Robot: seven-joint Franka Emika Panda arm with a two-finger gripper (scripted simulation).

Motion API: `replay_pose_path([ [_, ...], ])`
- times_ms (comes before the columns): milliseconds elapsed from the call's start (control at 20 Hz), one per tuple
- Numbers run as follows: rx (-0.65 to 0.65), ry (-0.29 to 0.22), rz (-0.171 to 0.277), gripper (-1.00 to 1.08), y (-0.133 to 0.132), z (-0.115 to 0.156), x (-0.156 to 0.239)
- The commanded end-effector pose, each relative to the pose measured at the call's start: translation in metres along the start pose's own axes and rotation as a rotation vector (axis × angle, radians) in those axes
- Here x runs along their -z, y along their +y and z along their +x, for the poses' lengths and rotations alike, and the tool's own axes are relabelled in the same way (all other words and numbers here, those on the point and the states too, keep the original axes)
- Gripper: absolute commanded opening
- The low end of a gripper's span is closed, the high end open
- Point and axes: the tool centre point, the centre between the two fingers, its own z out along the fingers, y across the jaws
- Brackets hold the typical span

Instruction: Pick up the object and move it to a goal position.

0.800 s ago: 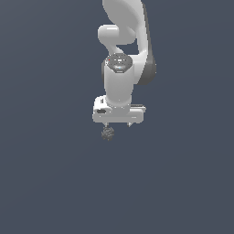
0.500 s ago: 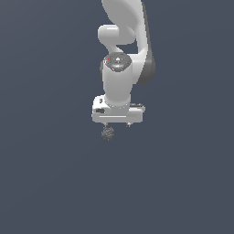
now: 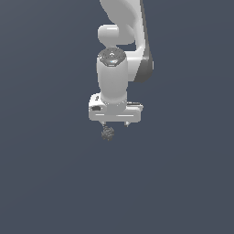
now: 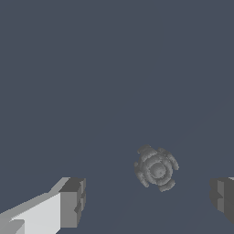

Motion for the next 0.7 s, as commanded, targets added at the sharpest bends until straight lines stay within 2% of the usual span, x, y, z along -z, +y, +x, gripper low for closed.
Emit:
replay_pose_path([
  [0, -0.007, -0.002, 0.000, 1.00, 0.001, -0.001, -0.003],
  [250, -0.053, -0.006, -0.003, 1.00, 0.010, -0.007, -0.021],
  [650, -0.185, -0.018, -0.014, 1.00, 0.035, -0.029, -0.071],
])
